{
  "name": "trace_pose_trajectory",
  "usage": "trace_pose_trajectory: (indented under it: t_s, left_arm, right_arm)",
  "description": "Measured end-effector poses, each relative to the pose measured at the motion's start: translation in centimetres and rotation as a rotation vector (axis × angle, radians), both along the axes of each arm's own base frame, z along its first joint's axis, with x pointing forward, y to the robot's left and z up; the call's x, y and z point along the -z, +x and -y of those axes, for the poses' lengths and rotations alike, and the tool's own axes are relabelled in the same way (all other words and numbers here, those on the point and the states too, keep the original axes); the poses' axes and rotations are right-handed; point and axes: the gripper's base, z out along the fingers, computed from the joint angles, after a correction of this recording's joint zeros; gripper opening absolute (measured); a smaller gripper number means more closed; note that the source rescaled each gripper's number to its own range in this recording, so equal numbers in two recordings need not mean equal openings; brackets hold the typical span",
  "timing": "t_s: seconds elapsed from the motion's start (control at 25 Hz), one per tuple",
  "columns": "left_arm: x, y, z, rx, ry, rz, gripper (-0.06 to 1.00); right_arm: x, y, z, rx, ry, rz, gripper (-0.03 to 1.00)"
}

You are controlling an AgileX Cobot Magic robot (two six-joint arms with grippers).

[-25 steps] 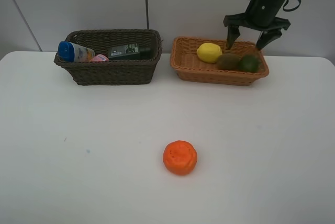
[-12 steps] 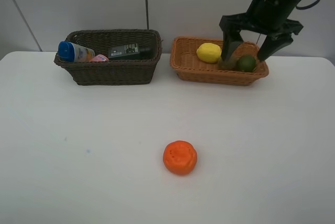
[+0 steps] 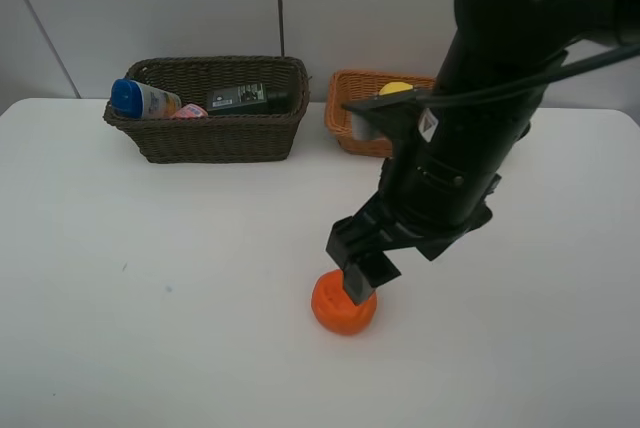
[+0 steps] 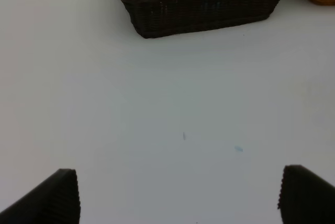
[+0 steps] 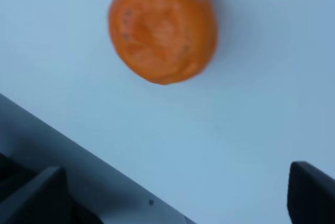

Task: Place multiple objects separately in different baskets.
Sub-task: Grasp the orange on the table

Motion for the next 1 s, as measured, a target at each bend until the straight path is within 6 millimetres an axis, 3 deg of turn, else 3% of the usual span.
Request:
trace_pose_trajectory:
  t_s: [0.12,0.28,0.56,1.0]
  left_arm:
    - [0.0,0.0,0.0,0.000,0.000,0.000,0.98]
    - [0.0,0.0,0.0,0.000,0.000,0.000,0.98]
    - [0.0,0.0,0.0,0.000,0.000,0.000,0.98]
    - [0.0,0.0,0.0,0.000,0.000,0.000,0.98]
  right_arm:
    - [0.6,-0.5,-1.3,-0.031,0.046,0.029,0.97]
    - [2.0,0.2,-1.9,-0.080,0.041,0.063,0.97]
    - [5.5,1.2,-3.1,-0.138,0.009,0.054,0.97]
    - [9.6,2.1,-3.7,-0.193,-0.052,0.050,0.97]
